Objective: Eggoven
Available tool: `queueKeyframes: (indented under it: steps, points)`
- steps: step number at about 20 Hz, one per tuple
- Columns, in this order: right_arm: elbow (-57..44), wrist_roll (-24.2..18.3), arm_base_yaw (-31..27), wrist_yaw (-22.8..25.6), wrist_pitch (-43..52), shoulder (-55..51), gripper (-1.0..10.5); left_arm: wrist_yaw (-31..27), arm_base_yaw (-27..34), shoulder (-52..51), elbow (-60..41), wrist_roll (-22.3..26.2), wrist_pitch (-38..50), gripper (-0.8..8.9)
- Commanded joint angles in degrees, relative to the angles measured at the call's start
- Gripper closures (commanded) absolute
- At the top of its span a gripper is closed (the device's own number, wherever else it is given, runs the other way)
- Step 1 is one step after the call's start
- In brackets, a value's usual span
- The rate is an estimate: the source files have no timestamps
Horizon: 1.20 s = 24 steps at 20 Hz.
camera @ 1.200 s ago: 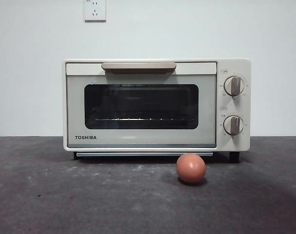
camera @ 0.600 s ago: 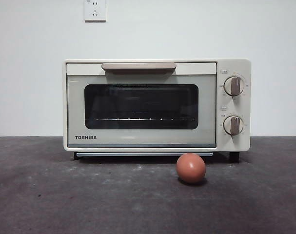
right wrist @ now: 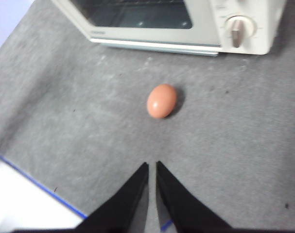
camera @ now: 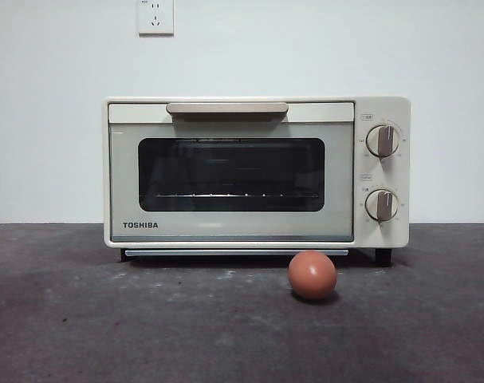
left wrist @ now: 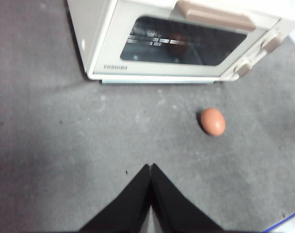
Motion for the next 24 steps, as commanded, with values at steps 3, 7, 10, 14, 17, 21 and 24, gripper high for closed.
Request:
queueKeyframes:
  steps: [3, 7, 10, 14, 17, 21, 24]
  points:
    - [1.01, 0.83, 1.92, 0.04, 1.07, 0.24, 6.1, 0.33, -0.07, 0.26, 0.98, 1.31, -0.35, 8.06]
    - [1.01, 3.72, 2.36, -0.2, 1.66, 1.29, 5.8, 0.35, -0.07, 0.26, 0.98, 1.29, -0.33, 8.06]
    - [1.01, 5.97, 4.15, -0.09, 4.17, 4.22, 5.9, 0.33, -0.07, 0.26, 0.98, 1.29, -0.28, 8.06]
    - [1.01, 10.84, 10.58, 3.3, 11.82, 11.72, 5.9, 0.33, -0.07, 0.28, 0.98, 1.29, -0.28, 8.06]
    - [1.01, 13.94, 17.86, 10.8, 16.94, 19.39, 5.9, 0.33, -0.07, 0.28, 0.98, 1.29, -0.31, 8.06]
    - [1.2, 18.12, 26.01, 18.97, 25.66, 30.36, 5.9, 0.33, -0.07, 0.28, 0.98, 1.29, -0.31, 8.06]
    - [3.65, 18.78, 29.29, 25.42, 27.56, 38.88, 5.9, 0.33, -0.22, 0.28, 0.98, 1.29, -0.31, 8.06]
